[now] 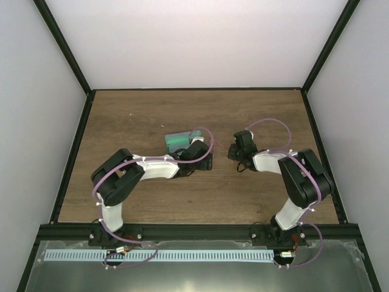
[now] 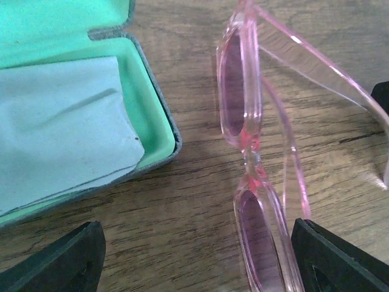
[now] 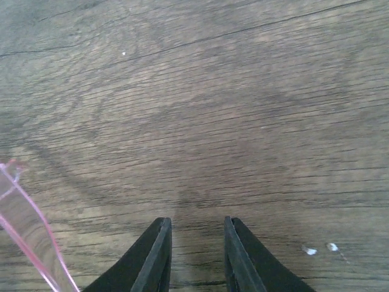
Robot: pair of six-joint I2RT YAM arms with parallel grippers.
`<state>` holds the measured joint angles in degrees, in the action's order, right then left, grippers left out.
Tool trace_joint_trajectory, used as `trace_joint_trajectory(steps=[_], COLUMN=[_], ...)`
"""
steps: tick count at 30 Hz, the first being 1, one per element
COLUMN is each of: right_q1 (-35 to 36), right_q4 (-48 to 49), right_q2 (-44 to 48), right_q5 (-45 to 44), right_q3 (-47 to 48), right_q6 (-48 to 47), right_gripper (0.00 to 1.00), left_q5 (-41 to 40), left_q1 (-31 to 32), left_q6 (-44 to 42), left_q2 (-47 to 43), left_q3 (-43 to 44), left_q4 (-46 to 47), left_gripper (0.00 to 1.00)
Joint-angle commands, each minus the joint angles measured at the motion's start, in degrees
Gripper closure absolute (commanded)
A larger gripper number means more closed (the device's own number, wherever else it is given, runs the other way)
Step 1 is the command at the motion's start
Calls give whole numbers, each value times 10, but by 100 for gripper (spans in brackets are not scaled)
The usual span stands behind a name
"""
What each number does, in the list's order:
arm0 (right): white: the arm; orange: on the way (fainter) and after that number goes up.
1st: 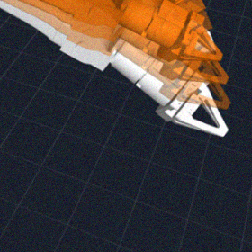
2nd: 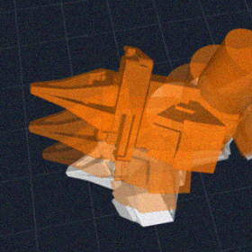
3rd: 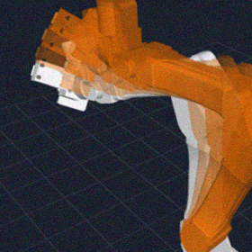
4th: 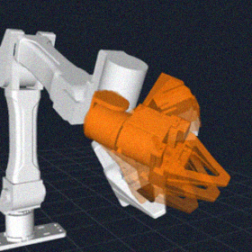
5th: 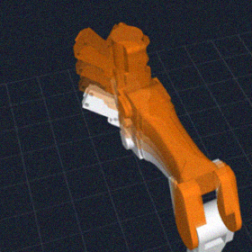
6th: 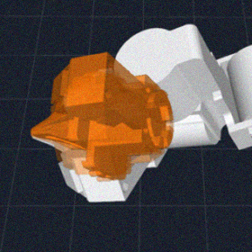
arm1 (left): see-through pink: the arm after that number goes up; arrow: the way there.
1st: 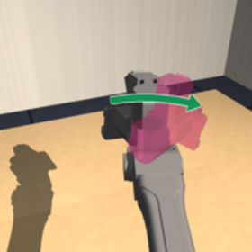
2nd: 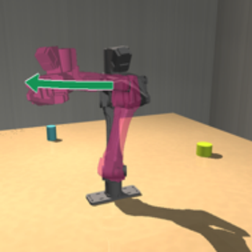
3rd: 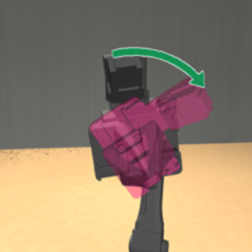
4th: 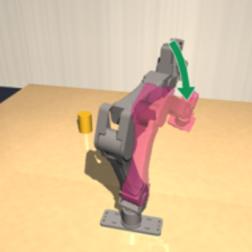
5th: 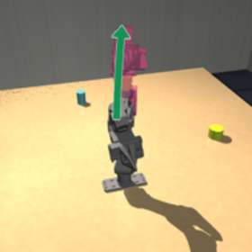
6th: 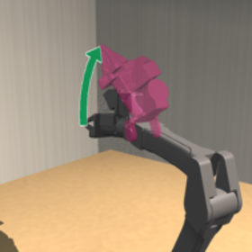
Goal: Organize the sunglasses
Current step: Fold the sunglasses at the center of the board.
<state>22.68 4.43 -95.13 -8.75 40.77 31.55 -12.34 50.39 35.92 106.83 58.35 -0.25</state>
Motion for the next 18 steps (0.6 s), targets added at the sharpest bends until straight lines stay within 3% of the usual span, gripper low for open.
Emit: trace_joint_trajectory(steps=[1,18], right_q1=[-1,53], right_q4=[17,17], right_q2=[-7,-7], right_q5=[22,22], right_q3=[14,7], right_q6=[-11,-9], right_gripper=[75,77], left_q5=[10,62], left_q1=[-1,0], left_q6=[-5,-12], left_q2=[18,43], left_q3=[22,48], left_q4=[-10,8], left_gripper=[14,17])
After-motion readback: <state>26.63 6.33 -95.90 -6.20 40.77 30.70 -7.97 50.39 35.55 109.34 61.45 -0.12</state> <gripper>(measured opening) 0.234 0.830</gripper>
